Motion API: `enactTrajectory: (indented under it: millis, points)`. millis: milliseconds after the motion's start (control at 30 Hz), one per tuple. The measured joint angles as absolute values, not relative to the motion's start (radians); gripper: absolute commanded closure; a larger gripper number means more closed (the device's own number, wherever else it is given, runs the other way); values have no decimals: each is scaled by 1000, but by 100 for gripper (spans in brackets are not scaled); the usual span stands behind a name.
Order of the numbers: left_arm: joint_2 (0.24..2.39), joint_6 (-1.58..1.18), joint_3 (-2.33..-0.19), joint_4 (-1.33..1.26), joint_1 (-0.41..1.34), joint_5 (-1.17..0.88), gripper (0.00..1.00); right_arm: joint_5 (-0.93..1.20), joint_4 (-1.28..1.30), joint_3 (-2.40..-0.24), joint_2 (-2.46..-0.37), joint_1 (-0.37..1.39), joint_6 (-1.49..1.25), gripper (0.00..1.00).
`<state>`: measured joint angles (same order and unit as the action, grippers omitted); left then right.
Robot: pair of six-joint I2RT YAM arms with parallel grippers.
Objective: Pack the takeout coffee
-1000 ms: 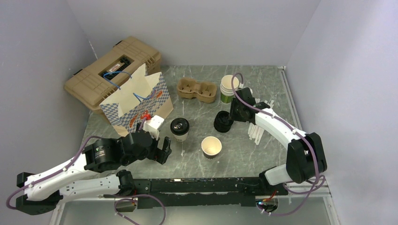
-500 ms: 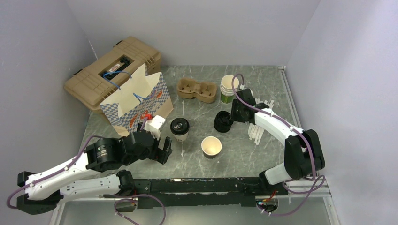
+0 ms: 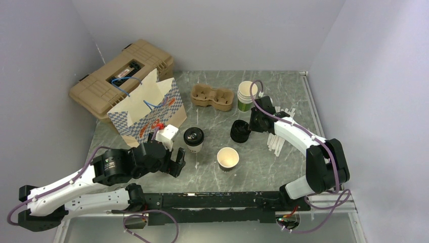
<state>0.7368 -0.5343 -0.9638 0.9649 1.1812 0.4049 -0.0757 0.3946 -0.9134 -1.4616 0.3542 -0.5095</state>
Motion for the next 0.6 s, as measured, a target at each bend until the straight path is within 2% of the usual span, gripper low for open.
enactTrajectory:
  millis: [367, 600]
  points:
    - [736, -534, -964, 965, 1181, 405, 1, -73, 395, -913, -1466, 354, -510, 99]
    - [736, -534, -964, 965, 1181, 405, 1, -72, 397, -913, -1463, 354, -510, 100]
